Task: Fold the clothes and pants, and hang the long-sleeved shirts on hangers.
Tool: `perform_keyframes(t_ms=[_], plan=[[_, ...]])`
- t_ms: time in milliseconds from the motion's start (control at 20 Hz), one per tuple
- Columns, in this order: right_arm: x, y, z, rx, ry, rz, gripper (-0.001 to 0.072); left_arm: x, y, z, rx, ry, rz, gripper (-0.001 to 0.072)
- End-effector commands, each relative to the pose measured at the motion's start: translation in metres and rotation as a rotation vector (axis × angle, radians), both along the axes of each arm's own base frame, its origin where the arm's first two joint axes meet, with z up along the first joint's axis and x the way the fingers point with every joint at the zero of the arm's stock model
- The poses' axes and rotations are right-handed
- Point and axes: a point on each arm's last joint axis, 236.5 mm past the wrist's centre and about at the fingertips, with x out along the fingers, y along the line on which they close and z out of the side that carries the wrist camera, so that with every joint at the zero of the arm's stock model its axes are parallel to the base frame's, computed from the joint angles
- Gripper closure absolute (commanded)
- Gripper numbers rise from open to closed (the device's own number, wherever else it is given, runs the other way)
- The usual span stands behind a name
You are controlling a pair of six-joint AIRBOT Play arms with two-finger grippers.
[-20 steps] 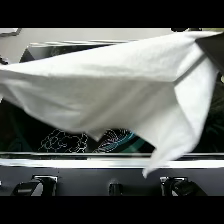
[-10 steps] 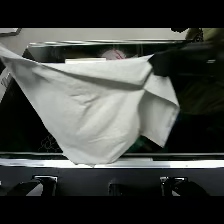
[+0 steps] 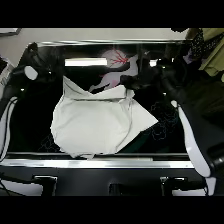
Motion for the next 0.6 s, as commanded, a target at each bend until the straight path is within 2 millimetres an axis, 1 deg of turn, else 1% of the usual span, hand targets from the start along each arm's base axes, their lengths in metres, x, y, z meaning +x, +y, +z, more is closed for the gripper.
perform_keyframes(t_ms=[0, 50, 100, 150, 200, 250, 300, 350, 400, 450, 550], plan=[[0.018, 0.016, -0.063, 0.109, 0.117, -0.115, 0.0668, -0.005, -0.011, -0.07, -0.037, 0.152, 0.009, 0.0689], [0.018, 0.018, -0.069, 0.116, 0.132, -0.118, 0.0632, -0.008, -0.012, -0.074, -0.04, 0.171, 0.006, 0.0689], [0.017, 0.018, -0.071, 0.118, 0.14, -0.117, 0.0615, -0.011, -0.012, -0.075, -0.04, 0.181, 0.003, 0.0686], [0.015, 0.018, -0.07, 0.117, 0.144, -0.113, 0.0563, -0.013, -0.012, -0.073, -0.04, 0.189, 0.002, 0.0662], [0.014, 0.015, -0.065, 0.117, 0.149, -0.109, 0.0401, -0.016, -0.009, -0.069, -0.04, 0.196, 0.002, 0.0579], [0.01, 0.011, -0.058, 0.119, 0.155, -0.085, 0.0281, -0.02, -0.003, -0.062, -0.037, 0.202, 0.002, 0.0448], [0.007, -0.001, -0.048, 0.117, 0.153, -0.054, 0.025, -0.025, 0.007, -0.053, -0.035, 0.21, 0.009, 0.0381], [0.004, -0.02, -0.036, 0.105, 0.149, -0.032, 0.0241, -0.031, 0.019, -0.041, -0.032, 0.215, 0.018, 0.0381], [0.002, -0.048, -0.022, 0.073, 0.133, -0.008, 0.0219, -0.04, 0.036, -0.028, -0.024, 0.223, 0.025, 0.0381], [-0.003, -0.079, -0.01, 0.039, 0.118, 0.018, 0.022, -0.05, 0.052, -0.016, -0.013, 0.232, 0.027, 0.0381], [-0.015, -0.141, 0.005, -0.001, 0.125, 0.019, 0.022, -0.075, 0.085, 0.008, 0.008, 0.256, 0.033, 0.0375]])
